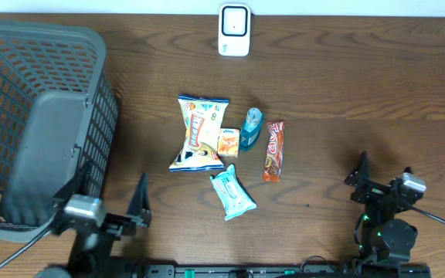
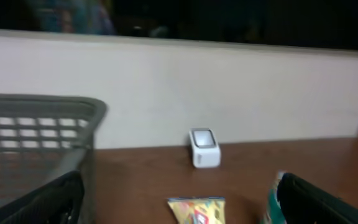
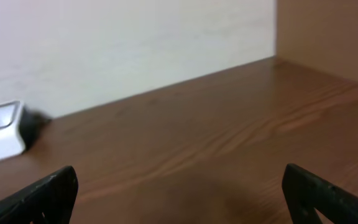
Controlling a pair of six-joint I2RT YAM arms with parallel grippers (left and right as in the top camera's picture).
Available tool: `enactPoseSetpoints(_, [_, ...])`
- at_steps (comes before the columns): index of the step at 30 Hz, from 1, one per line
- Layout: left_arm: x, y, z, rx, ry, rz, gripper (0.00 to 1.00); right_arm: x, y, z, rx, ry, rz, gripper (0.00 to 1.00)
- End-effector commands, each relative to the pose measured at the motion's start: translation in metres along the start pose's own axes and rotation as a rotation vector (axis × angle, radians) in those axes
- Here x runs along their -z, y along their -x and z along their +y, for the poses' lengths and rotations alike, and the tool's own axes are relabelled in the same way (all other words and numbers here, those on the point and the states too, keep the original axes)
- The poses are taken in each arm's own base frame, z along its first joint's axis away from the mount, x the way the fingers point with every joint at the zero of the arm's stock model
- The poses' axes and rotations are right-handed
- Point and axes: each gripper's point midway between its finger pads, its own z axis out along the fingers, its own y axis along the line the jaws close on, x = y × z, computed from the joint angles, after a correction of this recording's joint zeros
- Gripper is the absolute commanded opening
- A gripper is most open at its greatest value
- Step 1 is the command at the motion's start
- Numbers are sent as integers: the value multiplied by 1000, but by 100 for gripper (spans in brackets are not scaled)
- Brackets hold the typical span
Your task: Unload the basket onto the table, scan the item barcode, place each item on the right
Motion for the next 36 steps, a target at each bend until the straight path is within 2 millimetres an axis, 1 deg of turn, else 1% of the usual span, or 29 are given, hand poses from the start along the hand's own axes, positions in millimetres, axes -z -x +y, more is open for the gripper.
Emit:
enactPoseSetpoints(1, [-8,-22,-10,-15,-77,52,98,2,-7,25,-13,147,38,99])
enactPoseSetpoints(4, [-14,-44,-7,-1,-70,103,98,7,-11,46,-14,273,65,99])
enactPoseSetpoints(6, [-17,-52,-2,17,-43,119,98,9,-12,52,-25,306,73,99])
enactPoseSetpoints(9, [-18,-64,29,122,135,135,98,9,-13,54,-100,315,89,99])
enactPoseSetpoints(11, [-16,-67,44,143,226,129,98,9,-14,53,-124,313,97,99])
enactPoseSetpoints(16, [-9,-65,70,129,382,111,98,11,-20,61,-127,358,132,99])
enactPoseSetpoints(18, [-6,-65,76,125,421,111,98,12,-24,65,-128,383,155,99])
enactPoseSetpoints(21, [-8,-68,70,128,384,126,98,12,-32,67,-131,397,192,99])
enactPoseSetpoints(27, [-18,-85,43,103,209,191,98,11,-43,69,-136,404,244,99])
enactPoseSetpoints(29, [-20,-96,39,86,181,220,98,13,-43,72,-137,425,251,99])
enactPoseSetpoints(33, [-24,-125,40,102,176,278,98,13,-39,75,-135,440,234,99])
enactPoseSetpoints(36, [-28,-140,31,113,118,302,98,15,-38,80,-165,471,241,99])
